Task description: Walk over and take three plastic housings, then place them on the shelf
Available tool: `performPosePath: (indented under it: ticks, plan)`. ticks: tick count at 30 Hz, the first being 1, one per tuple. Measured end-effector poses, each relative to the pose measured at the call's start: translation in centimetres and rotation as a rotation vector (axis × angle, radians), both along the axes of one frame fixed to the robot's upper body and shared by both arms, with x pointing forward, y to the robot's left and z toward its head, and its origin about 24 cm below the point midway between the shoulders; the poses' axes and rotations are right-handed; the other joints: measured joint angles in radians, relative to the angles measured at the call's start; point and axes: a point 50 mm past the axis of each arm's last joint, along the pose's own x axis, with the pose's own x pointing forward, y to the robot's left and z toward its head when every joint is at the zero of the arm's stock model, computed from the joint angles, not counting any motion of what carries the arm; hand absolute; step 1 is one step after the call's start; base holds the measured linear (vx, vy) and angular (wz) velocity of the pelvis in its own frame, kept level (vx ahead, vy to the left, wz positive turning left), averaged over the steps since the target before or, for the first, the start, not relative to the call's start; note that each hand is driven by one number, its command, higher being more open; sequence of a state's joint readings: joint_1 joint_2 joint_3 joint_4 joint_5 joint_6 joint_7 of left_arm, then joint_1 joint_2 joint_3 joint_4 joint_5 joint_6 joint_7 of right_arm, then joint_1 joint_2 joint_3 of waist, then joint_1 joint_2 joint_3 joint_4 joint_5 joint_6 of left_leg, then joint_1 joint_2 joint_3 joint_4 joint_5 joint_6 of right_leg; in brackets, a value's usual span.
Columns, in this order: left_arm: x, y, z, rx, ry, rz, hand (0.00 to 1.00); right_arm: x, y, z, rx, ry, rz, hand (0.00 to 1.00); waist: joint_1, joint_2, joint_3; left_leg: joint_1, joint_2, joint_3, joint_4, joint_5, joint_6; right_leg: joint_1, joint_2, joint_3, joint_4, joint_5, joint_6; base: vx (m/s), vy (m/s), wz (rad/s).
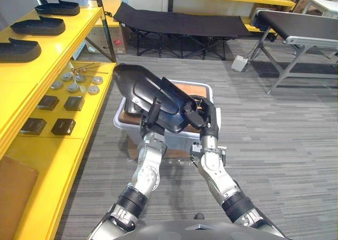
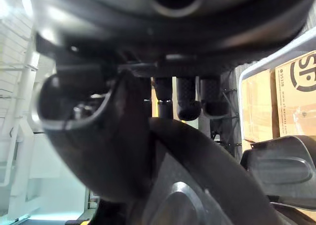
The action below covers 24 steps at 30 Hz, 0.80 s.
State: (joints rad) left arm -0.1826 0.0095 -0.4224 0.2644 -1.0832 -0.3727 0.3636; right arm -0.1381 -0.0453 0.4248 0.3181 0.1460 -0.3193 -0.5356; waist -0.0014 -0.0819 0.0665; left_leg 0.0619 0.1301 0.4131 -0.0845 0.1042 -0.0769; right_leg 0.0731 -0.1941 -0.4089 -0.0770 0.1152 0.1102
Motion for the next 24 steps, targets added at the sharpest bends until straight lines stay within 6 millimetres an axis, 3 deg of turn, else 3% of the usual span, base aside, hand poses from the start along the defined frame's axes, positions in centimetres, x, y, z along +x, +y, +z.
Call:
performPosePath:
  ticks: [5, 11, 19, 20, 24]
  plan:
    - [0.2, 0.5, 0.9, 0.083, -0.033, 0.042, 0.00, -1.3, 0.4, -1.1, -0.031, 0.028, 0.121, 1.00, -0.002, 0.000, 0.000, 0.001, 0.004, 0.000, 0.000, 0.000, 0.000, -0.001, 0.003, 0.000, 0.000, -0.001, -0.002, 0.00, 0.000, 0.00]
    - [-0.2, 3.0, 2.3, 0.337, -0.085, 0.222, 0.00, -1.5, 1.0, -1.1, -0.006, 0.031, 0.202, 1.00, -0.001, 0.000, 0.000, 0.005, 0.001, 0.000, 0.000, -0.001, -0.001, -0.001, 0.003, 0.000, 0.004, -0.002, -0.004, 0.00, 0.000, 0.00]
    - [-2.2, 6.8, 1.1, 0.814, 0.037, 0.461, 0.00, -1.1, -1.4, 0.4, 0.062, -0.047, 0.137, 1.00, 0.000, 0.012, -0.001, 0.016, 0.001, 0.000, 0.000, -0.007, -0.003, -0.001, 0.001, -0.001, 0.024, -0.020, -0.026, 0.00, 0.000, 0.00]
    - [-2.7, 7.4, 0.7, 0.938, 0.071, 0.483, 0.00, -1.1, -2.0, 0.3, 0.079, -0.047, 0.150, 1.00, -0.001, 0.021, -0.001, 0.016, 0.001, 0.001, 0.000, -0.012, -0.010, -0.002, 0.001, -0.001, 0.024, -0.021, -0.027, 0.00, 0.000, 0.00]
    - [-3.8, 9.2, -0.1, 1.124, 0.126, 0.534, 0.00, -2.3, -3.4, 0.1, 0.166, -0.042, 0.213, 1.00, -0.001, 0.045, -0.006, 0.015, 0.003, 0.003, 0.000, -0.013, -0.012, -0.003, 0.003, 0.000, 0.019, -0.021, -0.028, 0.00, 0.000, 0.00]
